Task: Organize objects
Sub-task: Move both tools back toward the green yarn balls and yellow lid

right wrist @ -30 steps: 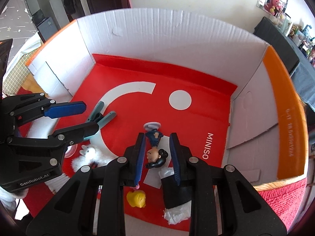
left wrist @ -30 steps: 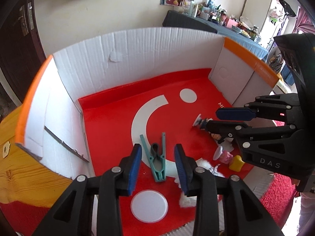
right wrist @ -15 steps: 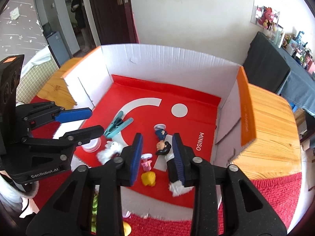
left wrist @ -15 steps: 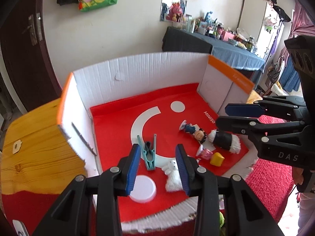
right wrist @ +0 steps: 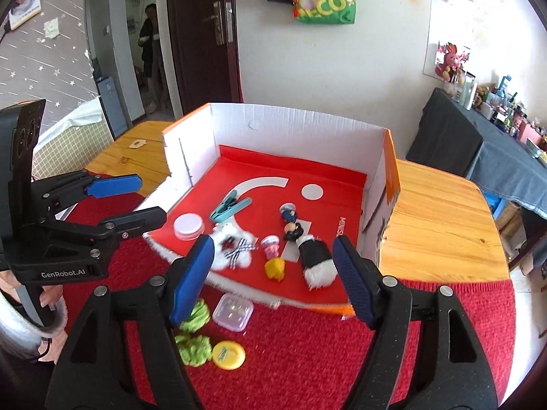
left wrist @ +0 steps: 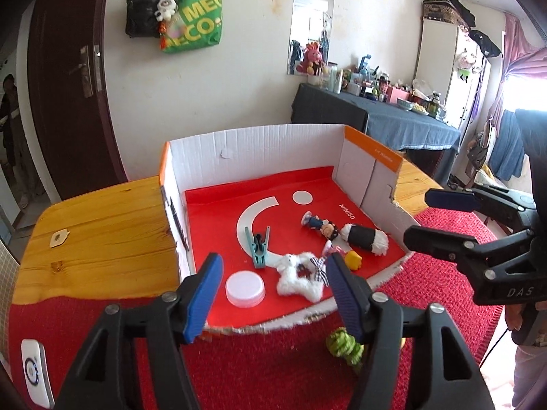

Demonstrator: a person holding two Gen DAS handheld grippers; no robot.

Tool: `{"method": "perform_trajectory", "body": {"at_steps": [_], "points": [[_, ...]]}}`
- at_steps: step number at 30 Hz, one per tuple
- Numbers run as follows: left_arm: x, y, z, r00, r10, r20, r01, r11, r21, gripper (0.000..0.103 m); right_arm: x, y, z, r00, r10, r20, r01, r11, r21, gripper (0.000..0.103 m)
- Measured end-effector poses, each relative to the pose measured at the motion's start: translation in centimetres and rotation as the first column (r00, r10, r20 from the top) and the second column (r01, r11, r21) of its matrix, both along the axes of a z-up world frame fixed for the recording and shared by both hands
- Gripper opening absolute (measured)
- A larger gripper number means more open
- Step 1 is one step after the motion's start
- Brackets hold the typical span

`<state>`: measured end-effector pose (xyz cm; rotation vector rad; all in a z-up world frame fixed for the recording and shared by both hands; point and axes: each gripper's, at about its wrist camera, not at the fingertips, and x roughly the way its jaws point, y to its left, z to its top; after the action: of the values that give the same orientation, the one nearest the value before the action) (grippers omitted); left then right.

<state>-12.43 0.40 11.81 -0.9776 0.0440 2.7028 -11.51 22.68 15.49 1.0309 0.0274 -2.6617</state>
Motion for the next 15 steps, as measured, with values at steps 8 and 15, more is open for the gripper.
{"method": "perform_trajectory", "body": {"at_steps": [8,15], "points": [[2.9,0.1,-0.6,0.999,0.01,-0.034,-0.009,1.0,0.027,0.08,3.6,0.6,-1.1,0.998,-0.044,-0.045,0.042,0.998,-0.038,0.078],[4.4,0.1,-2.0,1.0,0.028,-0.013,-0.028,0.999,0.035,0.087,5.1,0.6,-2.9,0.997,-0.065,-0.034,0.064,0.997,-0.042,0.08]]}}
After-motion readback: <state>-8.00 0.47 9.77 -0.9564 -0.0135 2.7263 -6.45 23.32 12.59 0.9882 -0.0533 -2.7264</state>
